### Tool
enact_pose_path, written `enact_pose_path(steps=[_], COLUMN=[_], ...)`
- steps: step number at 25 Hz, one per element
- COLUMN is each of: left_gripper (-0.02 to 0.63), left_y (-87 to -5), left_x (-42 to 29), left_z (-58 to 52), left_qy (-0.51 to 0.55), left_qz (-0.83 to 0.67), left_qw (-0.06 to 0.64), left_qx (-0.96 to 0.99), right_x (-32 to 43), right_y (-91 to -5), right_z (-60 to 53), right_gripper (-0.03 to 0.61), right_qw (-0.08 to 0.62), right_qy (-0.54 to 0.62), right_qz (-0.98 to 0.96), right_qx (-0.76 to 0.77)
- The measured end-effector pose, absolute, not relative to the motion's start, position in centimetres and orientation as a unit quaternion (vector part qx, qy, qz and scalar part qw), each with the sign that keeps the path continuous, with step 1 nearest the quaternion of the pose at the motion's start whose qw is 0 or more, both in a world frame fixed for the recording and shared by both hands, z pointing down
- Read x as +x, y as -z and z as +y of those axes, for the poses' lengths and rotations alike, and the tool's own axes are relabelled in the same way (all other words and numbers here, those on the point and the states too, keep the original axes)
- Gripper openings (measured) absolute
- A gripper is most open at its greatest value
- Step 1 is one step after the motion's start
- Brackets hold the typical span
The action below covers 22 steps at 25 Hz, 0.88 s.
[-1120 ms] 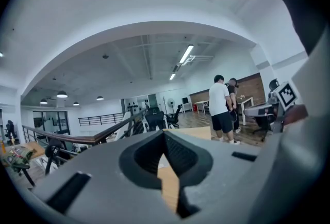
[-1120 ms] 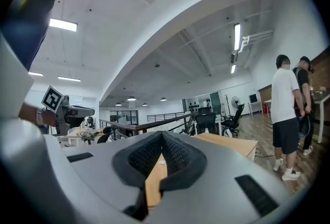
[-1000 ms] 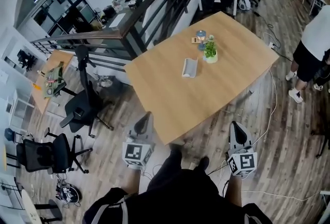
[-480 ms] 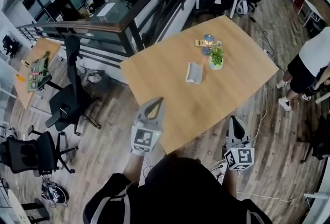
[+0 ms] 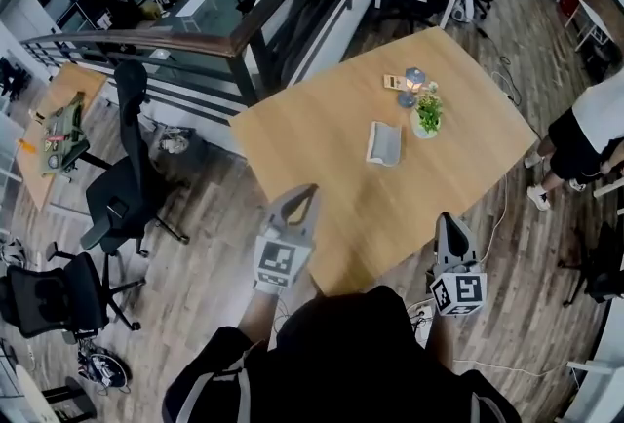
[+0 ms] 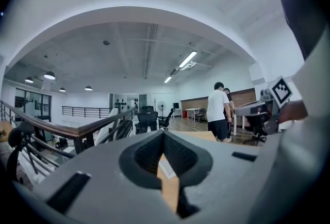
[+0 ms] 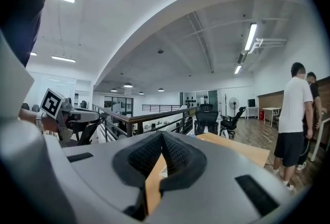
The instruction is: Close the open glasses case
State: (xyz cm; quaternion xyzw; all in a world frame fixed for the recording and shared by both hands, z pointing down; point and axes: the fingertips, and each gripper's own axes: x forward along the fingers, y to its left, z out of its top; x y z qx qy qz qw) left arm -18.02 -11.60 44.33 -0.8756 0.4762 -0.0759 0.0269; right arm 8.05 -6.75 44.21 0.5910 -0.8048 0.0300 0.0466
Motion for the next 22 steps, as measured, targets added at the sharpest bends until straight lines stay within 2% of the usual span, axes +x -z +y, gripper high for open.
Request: enact_pose_path(steps=[16, 22], left_gripper=[-0.002, -0.002], left_y=[-46.5, -47.4], left_x=[-15.1, -16.0], left_z=[-15.4, -14.7], left_qy=[0.111, 0.119], left_qz=[0.491, 0.506], left_qw=[-0.024, -0.055], left_qx=[-0.864, -0.853], right_x=[11.7, 11.9], right_y=[-49.6, -54.9], right_z=[-18.7, -21.9], right_gripper=[0.014, 0.015], right_qw=[0.048, 0.072], right_qy=[-0.092, -0.151], right_qz=[-0.796, -0.792], right_qx=[0.596, 0.588])
